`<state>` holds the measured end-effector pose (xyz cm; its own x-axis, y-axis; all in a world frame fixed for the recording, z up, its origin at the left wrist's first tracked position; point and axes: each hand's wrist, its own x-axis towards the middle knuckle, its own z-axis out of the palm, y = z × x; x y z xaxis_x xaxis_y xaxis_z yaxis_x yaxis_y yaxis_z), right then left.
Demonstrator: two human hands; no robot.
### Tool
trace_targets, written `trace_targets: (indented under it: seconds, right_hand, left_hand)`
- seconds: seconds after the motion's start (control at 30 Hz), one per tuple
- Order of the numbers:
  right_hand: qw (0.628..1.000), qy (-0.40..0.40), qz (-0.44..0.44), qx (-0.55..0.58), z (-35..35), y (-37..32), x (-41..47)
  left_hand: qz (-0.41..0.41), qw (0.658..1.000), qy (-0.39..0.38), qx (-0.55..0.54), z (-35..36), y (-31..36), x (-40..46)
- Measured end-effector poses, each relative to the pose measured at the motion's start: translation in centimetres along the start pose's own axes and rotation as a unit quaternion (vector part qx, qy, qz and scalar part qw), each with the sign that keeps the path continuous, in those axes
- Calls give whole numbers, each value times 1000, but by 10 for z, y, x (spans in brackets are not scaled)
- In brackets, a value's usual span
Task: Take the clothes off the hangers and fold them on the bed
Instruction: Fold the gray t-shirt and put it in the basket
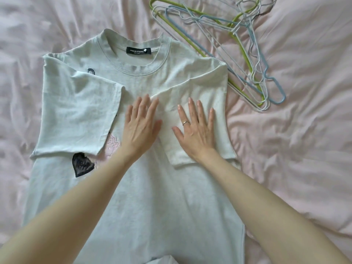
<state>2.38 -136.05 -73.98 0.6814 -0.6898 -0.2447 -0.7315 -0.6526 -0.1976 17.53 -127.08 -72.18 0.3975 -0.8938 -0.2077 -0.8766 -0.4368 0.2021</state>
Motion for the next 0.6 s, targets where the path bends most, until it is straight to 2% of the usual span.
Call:
trace_targets:
  seconds: [0.13,0.4,0.47,0.5,0.6]
  right_hand:
    - [999,-34,2,-13,8,-2,-50]
    - [994,-97,35,-27,10,11,-151]
    - [991,-91,93,18,10,16,-175]
    - [988,-58,134,49,10,18,-190]
    - [958,-4,243,152,4,27,-219]
  left_hand:
    - [-35,997,-64,-11,8,3,-51]
    - [-54,993,-96,-28,17,17,-162]
    - [-51,993,-97,-36,15,14,-182]
    - [-46,995,-84,-30,14,9,-194]
    - [-88,995,-36,-2,10,-24,-217]
